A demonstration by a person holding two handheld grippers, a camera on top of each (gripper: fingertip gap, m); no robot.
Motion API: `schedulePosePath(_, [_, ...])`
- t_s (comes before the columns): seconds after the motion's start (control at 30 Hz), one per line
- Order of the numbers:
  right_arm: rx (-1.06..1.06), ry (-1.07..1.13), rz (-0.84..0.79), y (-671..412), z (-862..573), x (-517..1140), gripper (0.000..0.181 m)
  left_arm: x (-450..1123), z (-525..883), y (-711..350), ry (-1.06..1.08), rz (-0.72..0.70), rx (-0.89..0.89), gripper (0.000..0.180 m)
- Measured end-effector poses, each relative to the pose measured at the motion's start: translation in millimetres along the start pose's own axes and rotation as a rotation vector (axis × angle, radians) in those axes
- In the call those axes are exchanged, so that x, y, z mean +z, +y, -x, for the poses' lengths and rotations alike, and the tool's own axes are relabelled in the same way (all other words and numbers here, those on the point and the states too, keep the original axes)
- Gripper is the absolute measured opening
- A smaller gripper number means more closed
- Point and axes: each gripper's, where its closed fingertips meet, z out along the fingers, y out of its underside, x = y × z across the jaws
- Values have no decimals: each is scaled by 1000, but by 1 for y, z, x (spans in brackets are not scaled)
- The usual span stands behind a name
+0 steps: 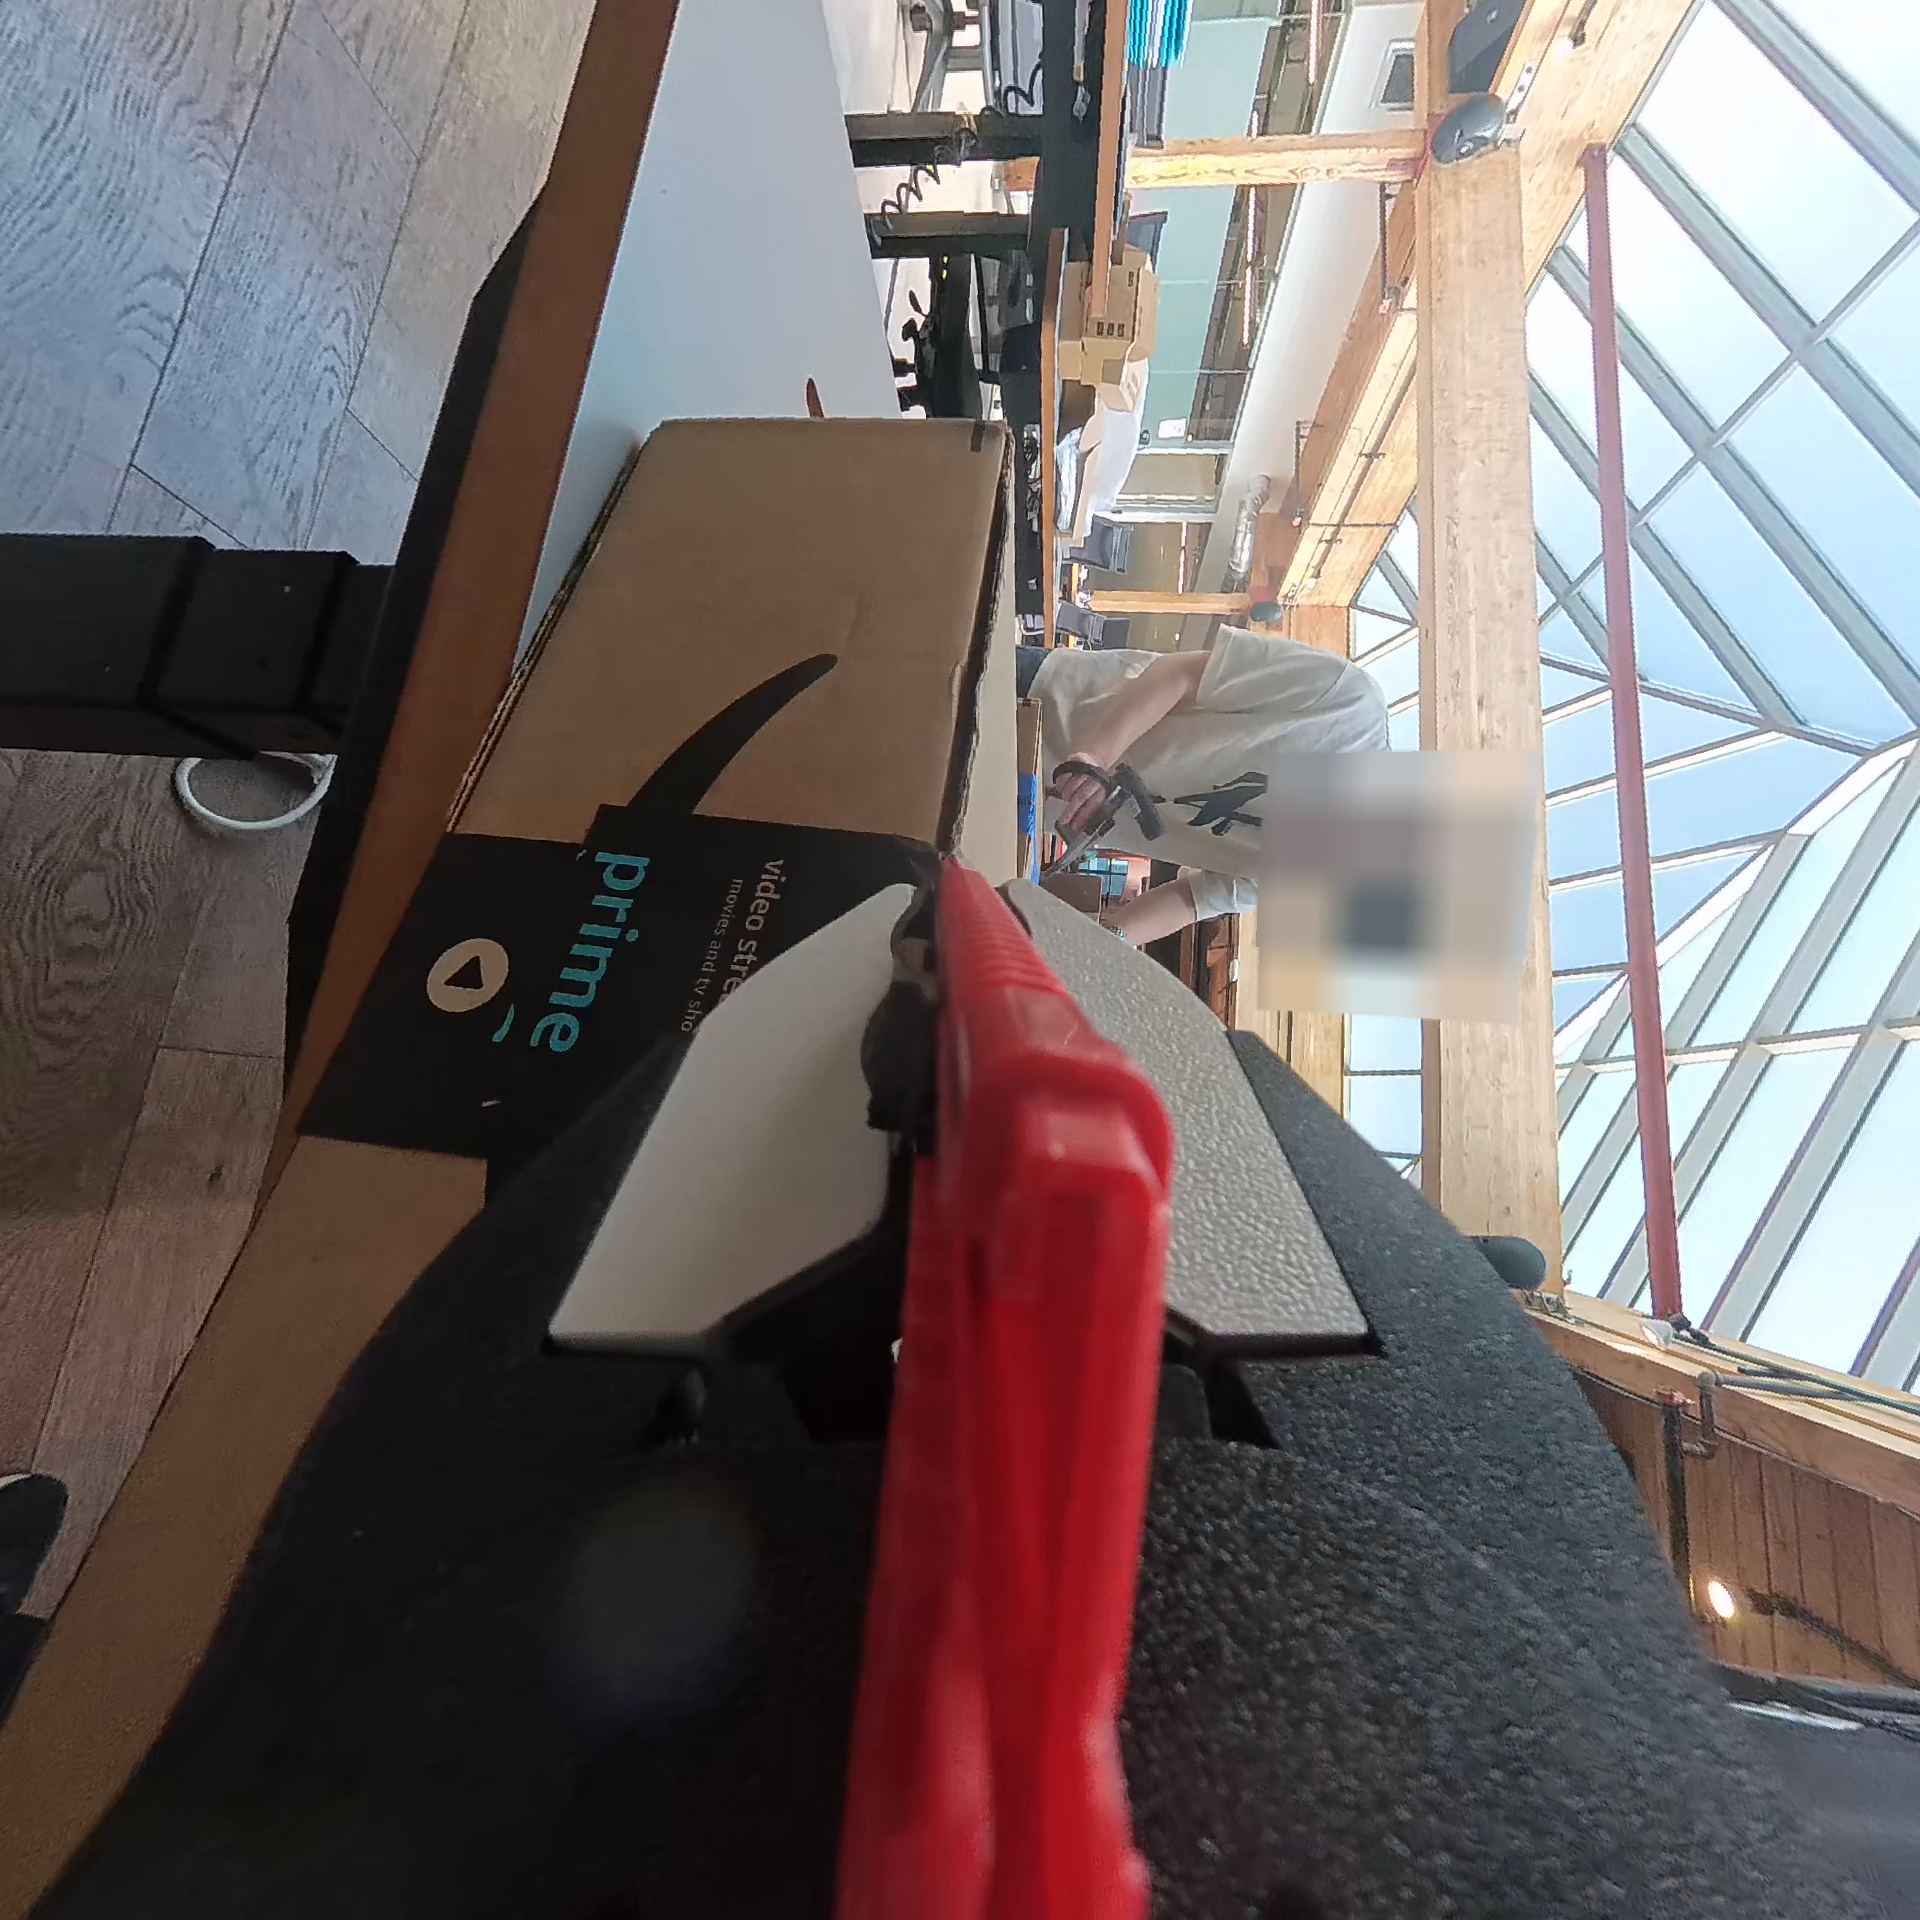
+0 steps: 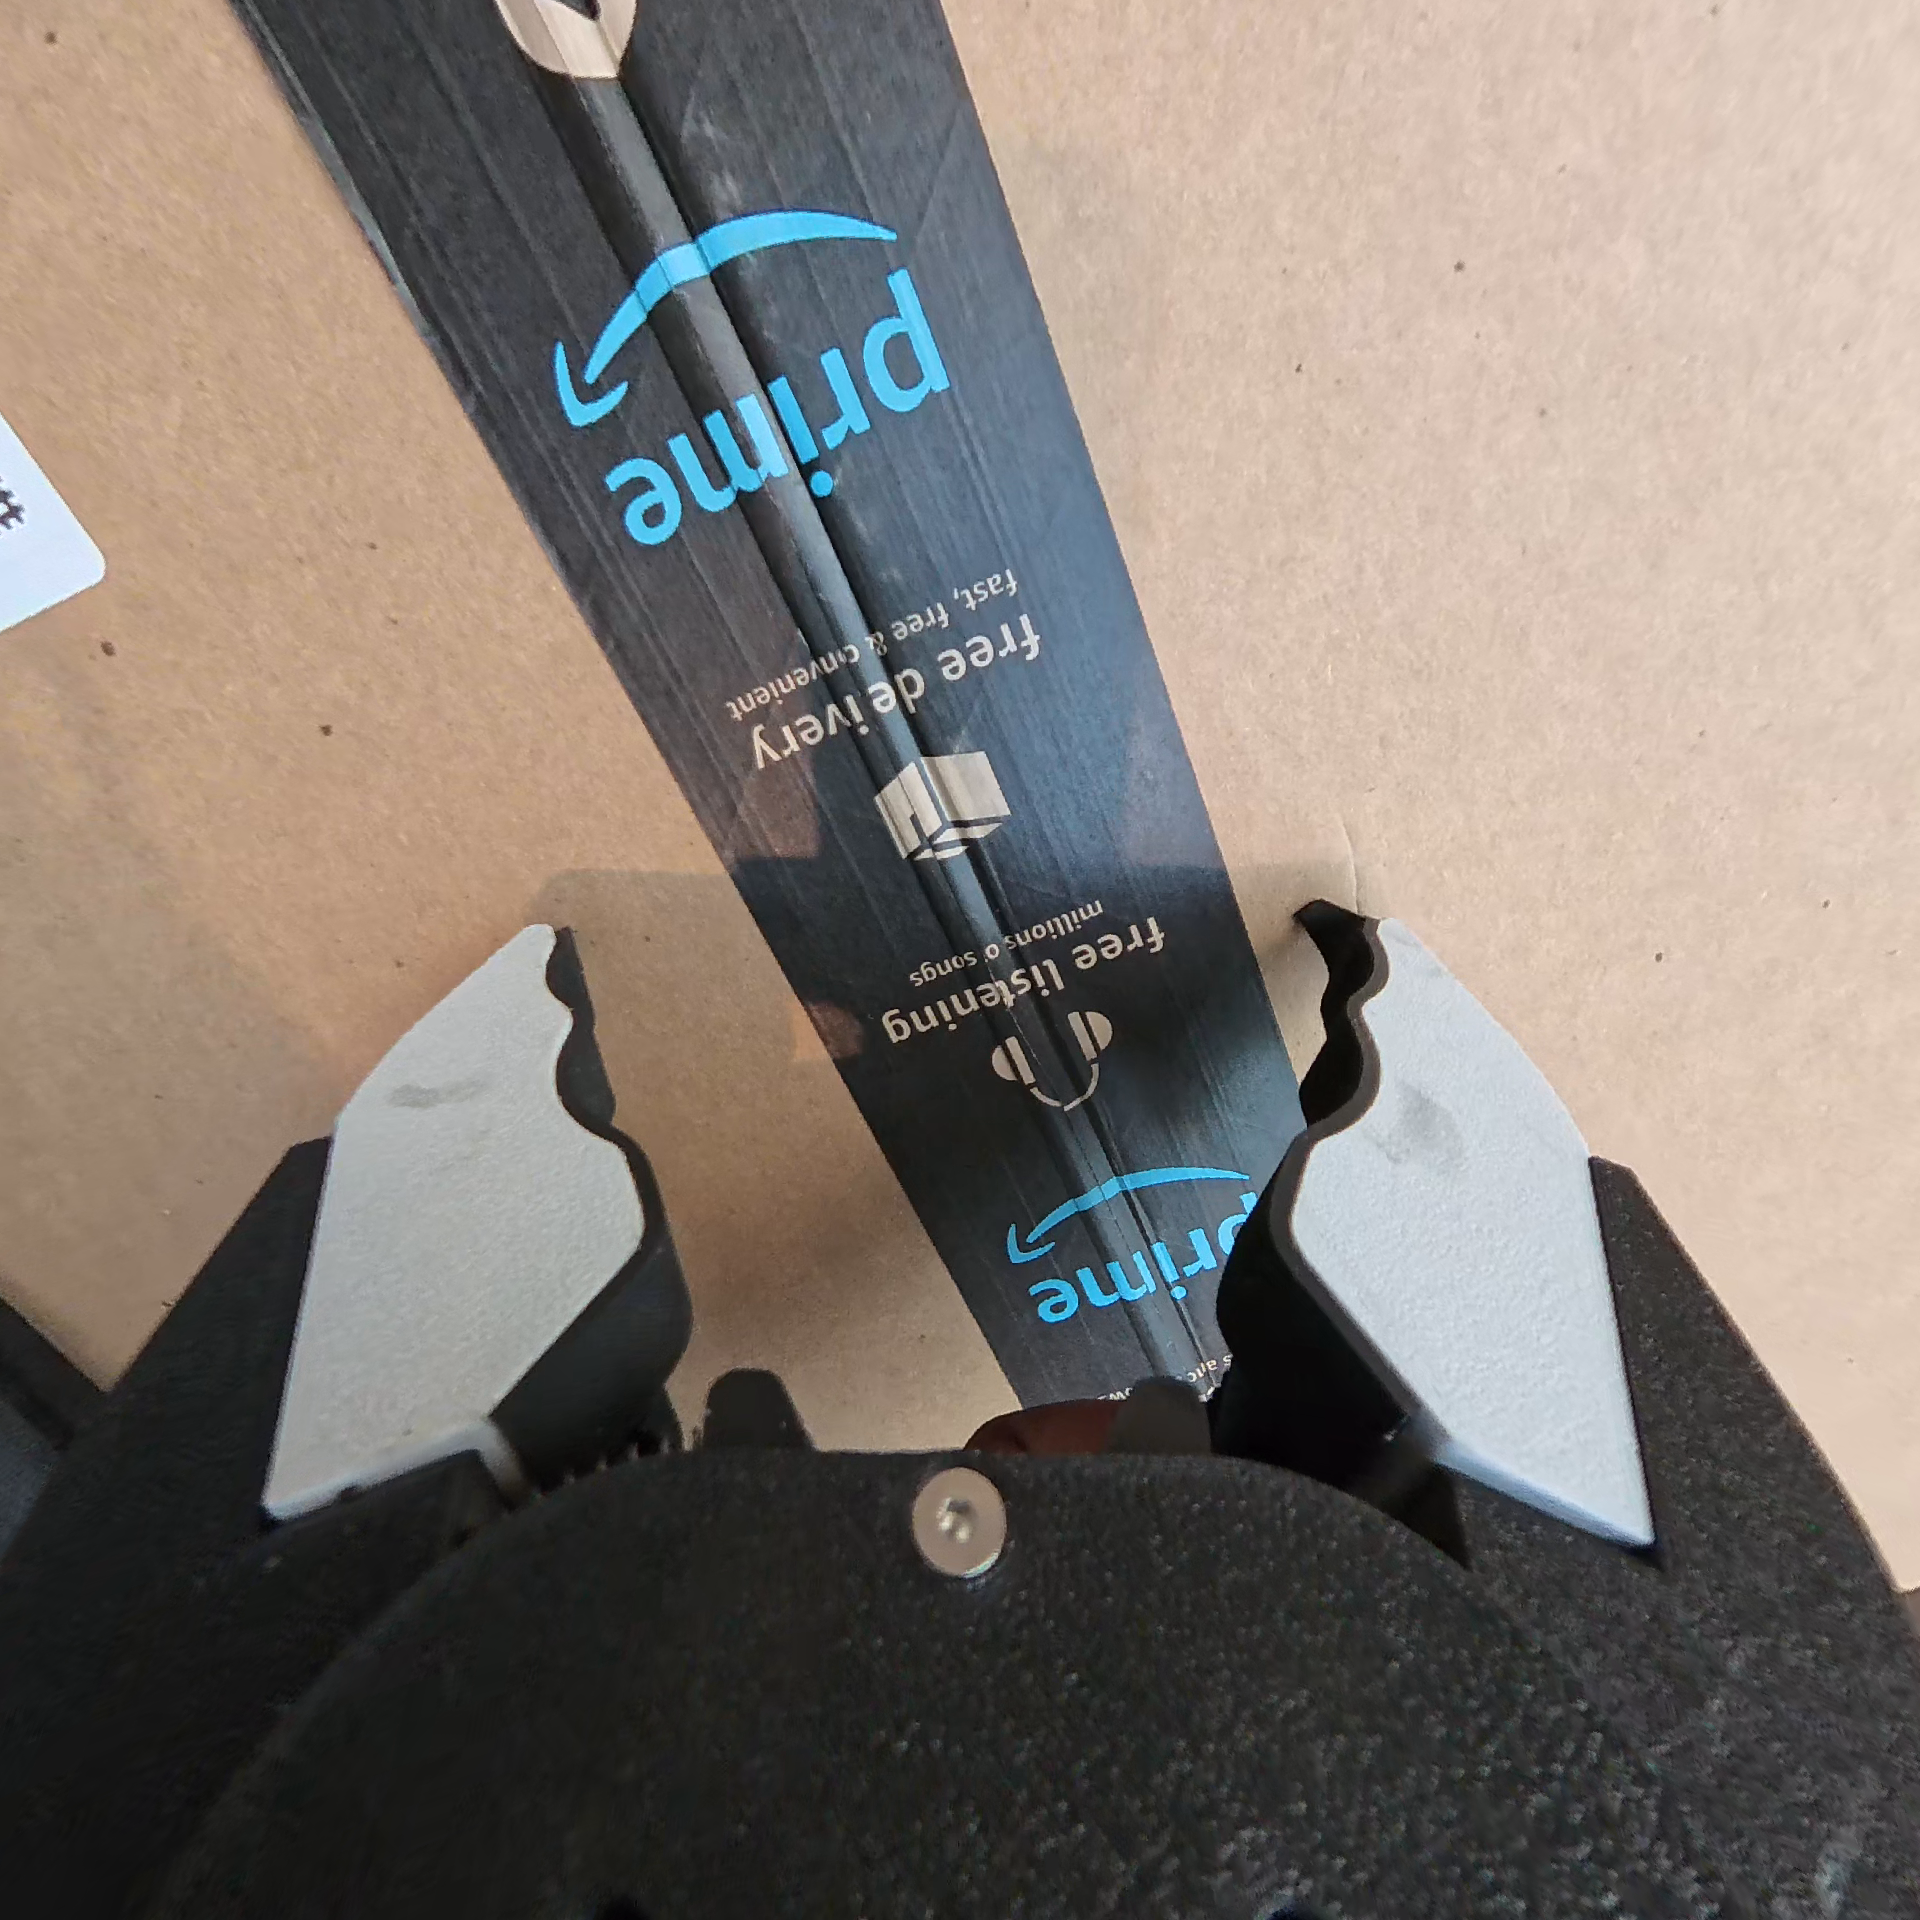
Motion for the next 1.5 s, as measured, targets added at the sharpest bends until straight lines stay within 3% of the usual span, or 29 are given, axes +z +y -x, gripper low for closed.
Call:
schedulePosePath(0.63, [-7, -5, -5, 0, -4, 4, 131, -21, 3, 16, -29, 10, 62, 12])
schedulePosePath(1.07, [-9, -8, -7, 0, -5, 6, 131, -64, 11, 55, -64, 177, 151, 12])
schedulePosePath(1.27, [-27, -1, -13, -1, -4, 1, 133, -62, 1, 47, -148, 174, 308, 12])
schedulePosePath(1.5, [38, -79, -85, 10, 10, -22, 125, -48, -29, 39, -334, 262, 664, 12])
